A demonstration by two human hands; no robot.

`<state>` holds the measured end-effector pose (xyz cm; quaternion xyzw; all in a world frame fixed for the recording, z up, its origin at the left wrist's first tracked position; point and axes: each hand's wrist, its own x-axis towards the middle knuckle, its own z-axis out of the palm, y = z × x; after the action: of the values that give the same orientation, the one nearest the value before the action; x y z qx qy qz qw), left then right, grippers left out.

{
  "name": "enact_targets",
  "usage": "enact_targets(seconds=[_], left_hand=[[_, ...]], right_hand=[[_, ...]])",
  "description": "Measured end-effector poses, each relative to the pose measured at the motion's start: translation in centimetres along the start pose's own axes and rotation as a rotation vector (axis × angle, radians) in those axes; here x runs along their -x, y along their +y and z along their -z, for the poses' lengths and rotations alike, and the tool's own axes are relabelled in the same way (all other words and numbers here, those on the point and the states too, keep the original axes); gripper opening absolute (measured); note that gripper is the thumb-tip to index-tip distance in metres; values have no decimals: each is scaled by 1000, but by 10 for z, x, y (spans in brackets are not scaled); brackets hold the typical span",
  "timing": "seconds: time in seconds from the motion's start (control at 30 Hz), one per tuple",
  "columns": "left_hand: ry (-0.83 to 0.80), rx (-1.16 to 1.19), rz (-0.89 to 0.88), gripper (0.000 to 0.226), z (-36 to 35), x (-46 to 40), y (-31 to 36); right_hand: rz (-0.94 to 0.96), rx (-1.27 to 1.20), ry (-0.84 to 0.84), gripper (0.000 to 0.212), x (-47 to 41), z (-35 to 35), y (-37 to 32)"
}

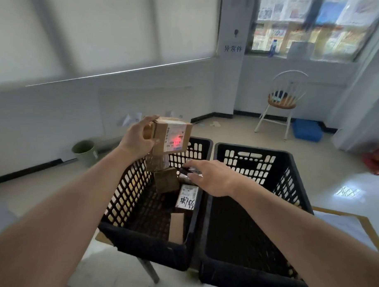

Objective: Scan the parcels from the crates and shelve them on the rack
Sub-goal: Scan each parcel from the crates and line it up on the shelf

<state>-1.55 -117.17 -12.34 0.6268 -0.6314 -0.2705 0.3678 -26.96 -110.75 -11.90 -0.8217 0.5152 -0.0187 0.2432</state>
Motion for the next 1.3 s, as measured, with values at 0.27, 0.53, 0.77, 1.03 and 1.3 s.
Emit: enact_targets(seconds=[0.27,0.53,0.77,1.03,1.3], left_hand=[[-32,21,-13,72,30,4,-9],[19,108,-50,60,55,9,-14],[-8,406,44,61,83,22,1],[-96,487,60,64,108,29,5],[-233,463,-91,98,123,42,14]], right_hand=[[-37,-42,-61,41,-9,-3,-30],[-188,-436,255,41,-24,-26,-55],[-236,-686,615,44,-47,-24,-101],[-259,-839,804,43,-69,-1,-148],[-158,-879,913,46,-60,11,-172]])
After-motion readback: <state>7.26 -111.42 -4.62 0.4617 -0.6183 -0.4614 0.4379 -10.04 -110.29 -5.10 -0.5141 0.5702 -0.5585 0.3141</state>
